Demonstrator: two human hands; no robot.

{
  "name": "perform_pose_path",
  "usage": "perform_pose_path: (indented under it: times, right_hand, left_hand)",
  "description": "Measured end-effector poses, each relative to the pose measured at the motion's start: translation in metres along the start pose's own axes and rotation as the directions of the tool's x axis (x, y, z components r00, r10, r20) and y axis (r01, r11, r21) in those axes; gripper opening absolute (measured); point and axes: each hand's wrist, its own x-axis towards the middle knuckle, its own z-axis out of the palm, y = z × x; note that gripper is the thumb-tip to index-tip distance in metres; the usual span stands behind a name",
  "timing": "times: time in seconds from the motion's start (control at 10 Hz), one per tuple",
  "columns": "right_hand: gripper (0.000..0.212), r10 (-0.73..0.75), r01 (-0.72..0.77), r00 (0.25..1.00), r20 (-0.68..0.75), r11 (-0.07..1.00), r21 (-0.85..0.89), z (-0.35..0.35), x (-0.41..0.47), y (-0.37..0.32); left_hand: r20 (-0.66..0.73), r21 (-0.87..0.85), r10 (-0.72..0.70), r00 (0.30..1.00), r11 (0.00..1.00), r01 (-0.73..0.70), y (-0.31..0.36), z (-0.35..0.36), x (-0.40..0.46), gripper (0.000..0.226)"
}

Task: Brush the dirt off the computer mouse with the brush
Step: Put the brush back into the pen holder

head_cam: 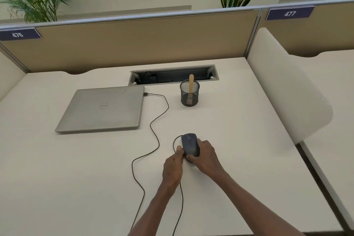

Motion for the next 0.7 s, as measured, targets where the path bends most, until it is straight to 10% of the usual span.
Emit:
perform_pose_path:
  times: [0.7]
  right_hand:
    - [0.035,0.053,-0.054,0.998,-0.044,0.998,-0.023,0.012,-0.004,-0.002]
  left_hand:
    - [-0.126,0.061,0.129,0.984,0.991,-0.122,0.019,-0.010,-0.013,0.052]
